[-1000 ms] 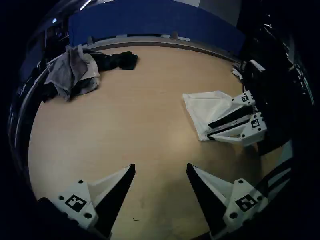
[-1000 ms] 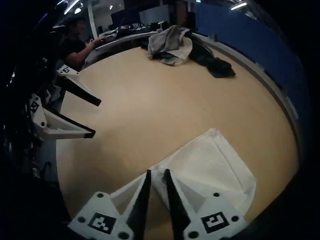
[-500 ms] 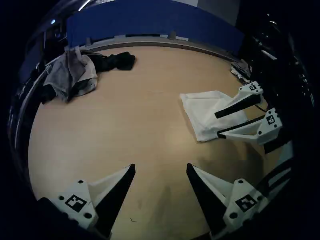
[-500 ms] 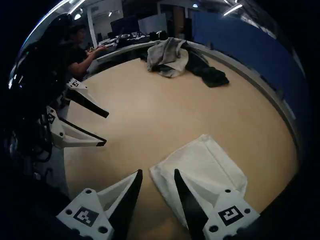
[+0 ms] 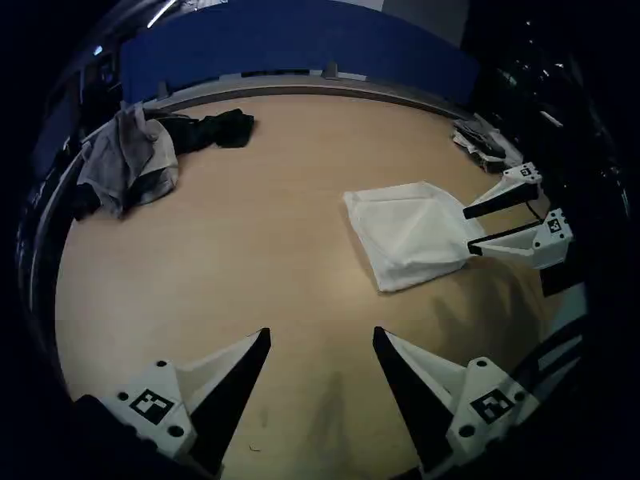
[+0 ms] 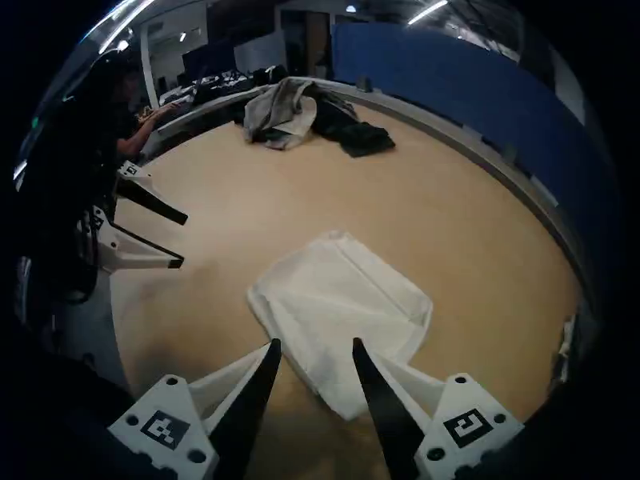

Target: Fold towel

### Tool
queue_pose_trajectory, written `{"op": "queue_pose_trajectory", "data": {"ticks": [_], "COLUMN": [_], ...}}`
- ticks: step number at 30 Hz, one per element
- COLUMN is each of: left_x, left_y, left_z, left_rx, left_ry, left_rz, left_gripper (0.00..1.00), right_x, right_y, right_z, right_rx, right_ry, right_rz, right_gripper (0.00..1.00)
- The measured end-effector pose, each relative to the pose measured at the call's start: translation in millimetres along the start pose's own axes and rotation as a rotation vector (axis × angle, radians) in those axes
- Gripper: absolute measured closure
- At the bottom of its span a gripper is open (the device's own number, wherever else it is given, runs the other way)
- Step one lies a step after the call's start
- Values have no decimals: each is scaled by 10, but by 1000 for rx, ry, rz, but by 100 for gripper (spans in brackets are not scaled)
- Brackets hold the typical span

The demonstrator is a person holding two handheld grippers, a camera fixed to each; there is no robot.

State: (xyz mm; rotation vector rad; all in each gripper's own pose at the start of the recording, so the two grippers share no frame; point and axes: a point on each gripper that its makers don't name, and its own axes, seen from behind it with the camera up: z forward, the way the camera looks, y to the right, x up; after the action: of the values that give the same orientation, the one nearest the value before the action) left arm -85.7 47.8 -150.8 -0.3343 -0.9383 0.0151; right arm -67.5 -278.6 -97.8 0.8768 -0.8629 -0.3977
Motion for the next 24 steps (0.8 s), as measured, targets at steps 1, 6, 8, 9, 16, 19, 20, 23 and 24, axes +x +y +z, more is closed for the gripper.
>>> {"op": "queue_pose_trajectory", "data": {"ticks": [1, 6, 8, 9, 16, 19, 20, 23, 24], "left_x": [7, 34, 41, 44, 59, 68, 73, 74, 75], "left_y": [12, 65, 77, 82, 92, 95, 97, 110, 114], "left_z": [4, 20, 25, 27, 31, 37, 38, 51, 55], "left_rx": [-1, -7, -8, -8, -6, -6, -7, -9, -9], "left_ry": [0, -3, -4, -5, -8, -8, -8, -9, -9], "left_rz": [2, 11, 14, 16, 25, 25, 25, 27, 28], "left_gripper": [5, 5, 5, 5, 5, 5, 5, 5, 5], "right_x": [-58, -303, -360, -382, -437, -474, -487, -503, -505], "right_y": [22, 105, 125, 132, 171, 206, 219, 243, 246], "right_z": [-19, -86, -99, -106, -167, -184, -186, -178, -175], "right_rx": [-7, -34, -41, -44, -59, -67, -70, -74, -74], "right_ry": [-6, -29, -33, -34, -27, -32, -33, -33, -33], "right_rz": [8, 46, 56, 60, 72, 76, 78, 88, 91], "right_gripper": [31, 31, 31, 31, 31, 31, 31, 31, 31]}}
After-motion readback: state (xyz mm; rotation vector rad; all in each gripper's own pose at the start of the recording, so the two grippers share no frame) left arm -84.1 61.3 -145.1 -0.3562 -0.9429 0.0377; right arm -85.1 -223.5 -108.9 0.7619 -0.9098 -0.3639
